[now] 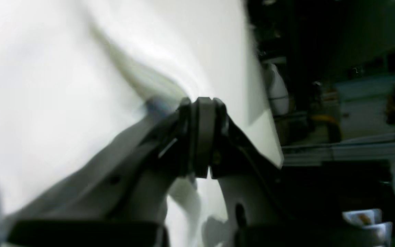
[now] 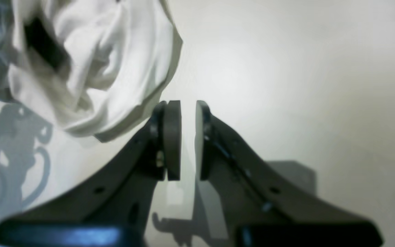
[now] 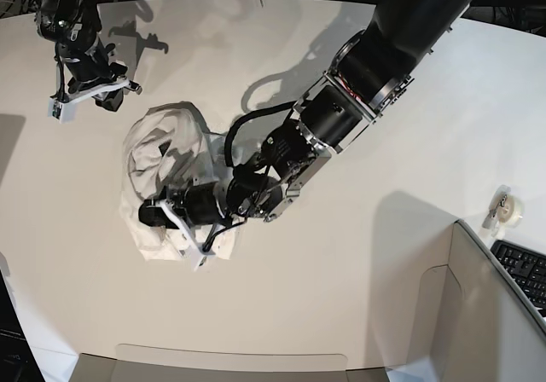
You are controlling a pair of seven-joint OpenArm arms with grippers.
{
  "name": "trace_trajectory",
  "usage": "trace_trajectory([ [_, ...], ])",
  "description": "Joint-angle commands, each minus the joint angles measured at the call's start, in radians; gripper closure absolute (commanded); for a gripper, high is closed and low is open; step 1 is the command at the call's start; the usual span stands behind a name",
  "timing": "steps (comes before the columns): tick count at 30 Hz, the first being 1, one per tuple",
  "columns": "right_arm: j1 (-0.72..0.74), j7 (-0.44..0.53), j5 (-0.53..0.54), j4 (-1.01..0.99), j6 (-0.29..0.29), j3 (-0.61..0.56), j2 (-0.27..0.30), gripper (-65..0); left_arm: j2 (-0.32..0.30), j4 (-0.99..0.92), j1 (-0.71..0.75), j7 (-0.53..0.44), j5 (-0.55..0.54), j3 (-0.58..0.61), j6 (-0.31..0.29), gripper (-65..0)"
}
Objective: Layout the t-shirt on the table in an organized manner, then fold the t-shirt properly
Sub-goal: 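Lift the t-shirt with the left gripper, pulling it away from the pile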
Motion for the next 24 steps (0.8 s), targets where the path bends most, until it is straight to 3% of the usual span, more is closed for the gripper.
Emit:
trace_trajectory([
  [1, 0.003, 0.021, 0.009, 0.017, 0.0, 0.003, 0.008, -8.2, 0.015, 0.035, -0.058, -0.02, -0.02, -0.003, -0.022, 0.0],
  [4, 0.003, 0.021, 0.009, 0.018, 0.0, 0.003, 0.013, -8.2, 0.015, 0.085, -0.093, -0.02, -0.02, -0.003, -0.003, 0.0],
  [7, 0.001, 0.021, 0.011, 0.018, 0.0, 0.003, 0.014, -8.2, 0.015, 0.142, -0.111, -0.02, -0.018, -0.003, 0.096, 0.0],
  [9, 0.003, 0.021, 0.011, 0.018, 0.0, 0.003, 0.016, -8.2, 0.015, 0.178, -0.125, -0.02, -0.015, -0.003, 0.125, 0.0],
  [24, 0.059, 0.021, 0.012, 0.02, 0.0, 0.003, 0.014, -8.2, 0.015, 0.29, -0.386, -0.03, -0.015, -0.036, 0.131, 0.0],
])
